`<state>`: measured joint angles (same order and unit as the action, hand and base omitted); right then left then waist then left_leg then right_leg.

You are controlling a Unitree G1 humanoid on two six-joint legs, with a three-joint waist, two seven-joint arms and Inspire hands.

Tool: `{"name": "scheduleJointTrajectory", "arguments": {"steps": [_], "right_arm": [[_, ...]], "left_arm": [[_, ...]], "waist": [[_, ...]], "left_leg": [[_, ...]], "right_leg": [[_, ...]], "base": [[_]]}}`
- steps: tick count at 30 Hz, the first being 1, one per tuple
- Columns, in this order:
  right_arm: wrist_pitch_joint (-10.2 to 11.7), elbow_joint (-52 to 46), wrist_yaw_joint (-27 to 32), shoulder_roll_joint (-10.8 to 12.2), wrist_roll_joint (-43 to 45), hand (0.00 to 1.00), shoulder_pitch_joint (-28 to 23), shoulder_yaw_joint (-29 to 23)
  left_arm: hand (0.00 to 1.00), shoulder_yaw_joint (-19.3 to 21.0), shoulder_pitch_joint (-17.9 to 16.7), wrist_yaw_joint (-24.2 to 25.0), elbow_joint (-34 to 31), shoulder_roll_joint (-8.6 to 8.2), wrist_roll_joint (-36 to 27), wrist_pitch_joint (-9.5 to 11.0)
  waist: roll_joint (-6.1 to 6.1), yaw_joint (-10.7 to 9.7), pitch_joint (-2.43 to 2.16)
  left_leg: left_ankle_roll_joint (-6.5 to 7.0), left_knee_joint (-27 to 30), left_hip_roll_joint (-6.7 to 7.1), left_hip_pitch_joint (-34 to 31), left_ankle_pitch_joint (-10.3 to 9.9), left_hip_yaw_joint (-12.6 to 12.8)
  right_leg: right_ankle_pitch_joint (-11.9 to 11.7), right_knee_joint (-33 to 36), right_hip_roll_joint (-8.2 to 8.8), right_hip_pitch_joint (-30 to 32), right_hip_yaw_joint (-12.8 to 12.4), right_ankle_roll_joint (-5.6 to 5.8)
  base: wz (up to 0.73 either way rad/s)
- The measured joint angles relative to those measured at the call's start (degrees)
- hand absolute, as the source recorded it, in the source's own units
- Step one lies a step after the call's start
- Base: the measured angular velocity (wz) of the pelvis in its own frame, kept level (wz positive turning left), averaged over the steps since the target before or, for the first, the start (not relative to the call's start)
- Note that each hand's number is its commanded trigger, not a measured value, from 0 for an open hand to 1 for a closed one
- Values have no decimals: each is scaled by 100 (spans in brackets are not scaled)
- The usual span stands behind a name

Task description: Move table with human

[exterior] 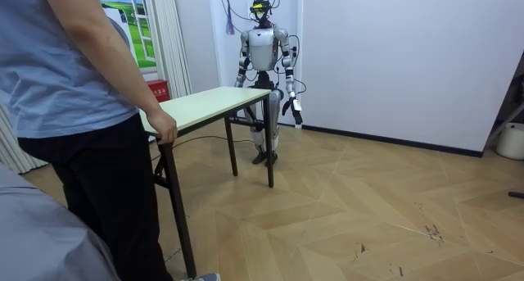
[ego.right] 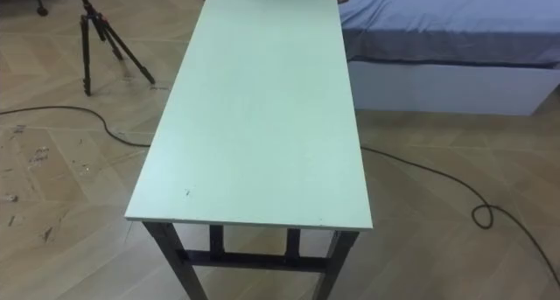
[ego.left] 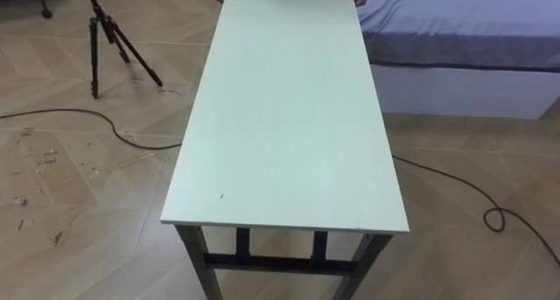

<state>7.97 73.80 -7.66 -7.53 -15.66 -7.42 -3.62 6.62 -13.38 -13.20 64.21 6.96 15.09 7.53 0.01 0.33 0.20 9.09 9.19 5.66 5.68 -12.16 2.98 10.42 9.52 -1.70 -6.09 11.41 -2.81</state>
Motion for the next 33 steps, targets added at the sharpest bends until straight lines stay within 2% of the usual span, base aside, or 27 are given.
{"name": "scheduleJointTrajectory", "arguments": {"steps": [10,13,18,22,24,27,29,31,33], "right_arm": [[-51,-1,-90,0,-158,0,-54,-32],[-51,0,-182,-7,-212,0,-62,-45],[-54,167,-640,-25,-465,0,-21,-167],[-188,229,-1010,-48,-875,0,-35,-232],[-259,119,-1264,-95,-904,0,-68,-240],[-301,-168,-1579,-137,-909,0,-102,-230],[-341,-523,-1785,-157,-912,0,-206,-230],[-389,-867,-1983,-169,-954,0,-335,-212],[-440,-1175,-2169,-144,-1315,0,-472,-65]], "left_arm": [[0,35,-17,168,0,-8,-98,-29],[0,39,-9,384,53,-26,-801,-56],[0,58,-9,1068,237,-26,-2098,-92],[0,161,-23,1540,217,-23,-2510,-153],[0,226,-76,1781,-54,-11,-2597,-260],[0,228,-103,2102,-284,19,-2915,-259],[0,226,-130,2340,-455,16,-3157,-268],[0,161,-224,2560,-690,16,-3414,-275],[0,-73,-383,2872,-963,17,-3939,-285]], "waist": [[28,-14,-7],[51,-9,-9],[71,-7,-4],[89,-7,13],[101,-7,12],[109,18,7],[109,20,-15],[110,20,-22],[105,41,-35]], "left_leg": [[0,5,0,0,0,6],[1,5,-1,-2,0,11],[1,-25,-1,-3,-1,9],[2,-22,0,-20,-2,-8],[1,1,0,-66,-2,-9],[1,34,1,-173,-2,3],[1,45,0,-238,-2,4],[1,50,0,-277,-2,5],[1,54,0,-281,-2,4]], "right_leg": [[-1,-6,0,-4,-8,1],[-1,3,2,1,-9,1],[-1,4,3,-9,-7,1],[-1,6,4,7,8,1],[0,10,8,46,20,2],[0,24,14,136,29,2],[0,41,16,207,24,2],[0,43,17,244,25,2],[0,39,16,259,25,2]], "base": [[0],[0],[0],[0],[0],[0],[0],[0],[0]]}}
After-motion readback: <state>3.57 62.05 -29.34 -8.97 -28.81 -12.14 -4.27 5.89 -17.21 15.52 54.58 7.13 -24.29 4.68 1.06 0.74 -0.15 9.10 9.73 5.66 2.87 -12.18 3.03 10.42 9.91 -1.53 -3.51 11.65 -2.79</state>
